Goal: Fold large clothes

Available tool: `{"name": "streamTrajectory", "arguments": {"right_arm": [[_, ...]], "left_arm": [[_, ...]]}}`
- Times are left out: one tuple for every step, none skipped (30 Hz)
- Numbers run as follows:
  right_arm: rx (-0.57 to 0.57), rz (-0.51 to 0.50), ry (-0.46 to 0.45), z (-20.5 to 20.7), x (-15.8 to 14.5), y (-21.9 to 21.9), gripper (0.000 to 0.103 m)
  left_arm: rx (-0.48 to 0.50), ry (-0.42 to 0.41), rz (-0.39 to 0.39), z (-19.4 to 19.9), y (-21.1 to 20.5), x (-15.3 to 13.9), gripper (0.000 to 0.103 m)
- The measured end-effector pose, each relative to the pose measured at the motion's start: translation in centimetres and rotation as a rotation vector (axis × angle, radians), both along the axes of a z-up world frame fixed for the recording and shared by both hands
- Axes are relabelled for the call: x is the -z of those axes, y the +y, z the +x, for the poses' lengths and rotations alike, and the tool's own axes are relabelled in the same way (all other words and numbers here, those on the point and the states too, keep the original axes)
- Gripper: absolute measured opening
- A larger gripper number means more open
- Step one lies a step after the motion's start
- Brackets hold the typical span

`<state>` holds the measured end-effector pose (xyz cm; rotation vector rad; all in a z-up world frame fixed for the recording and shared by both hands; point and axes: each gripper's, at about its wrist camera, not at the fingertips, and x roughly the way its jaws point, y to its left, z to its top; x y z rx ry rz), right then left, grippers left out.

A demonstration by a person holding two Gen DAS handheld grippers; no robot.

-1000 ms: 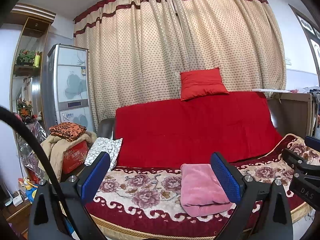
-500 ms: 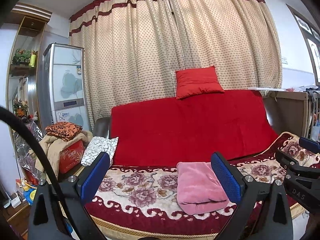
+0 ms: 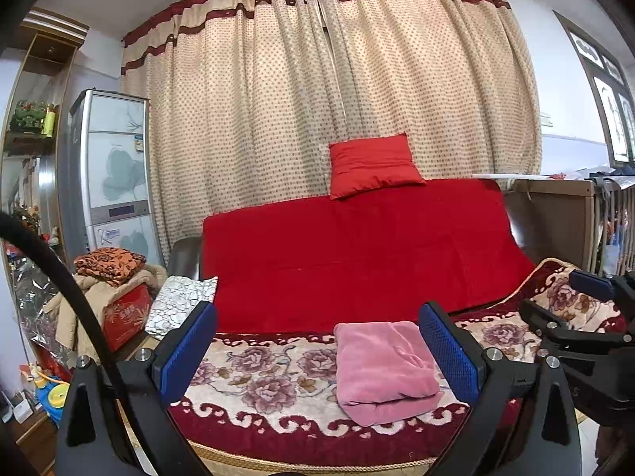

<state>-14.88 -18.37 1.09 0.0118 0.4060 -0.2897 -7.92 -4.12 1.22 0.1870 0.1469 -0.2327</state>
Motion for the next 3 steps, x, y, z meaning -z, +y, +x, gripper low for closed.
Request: {"name": "streamTrajectory", "arguments": {"right_arm": [[-0.001,0.000,0.002,0.06,0.09,0.05,0.072],[-0.002,-0.001,0.005,0.14,0.18,0.10,0.072],[-0.002,-0.001,0.008,0.27,0.30,0.06,0.072]], "left_arm": [[0.008,0.000,-0.006,0.02,0.04,0.07,0.101],[0.018,0.001,-0.011,0.07,0.05,0.17,0.101],[0.018,0.004,-0.010,0.21,-0.01,0.27,0.101]]}}
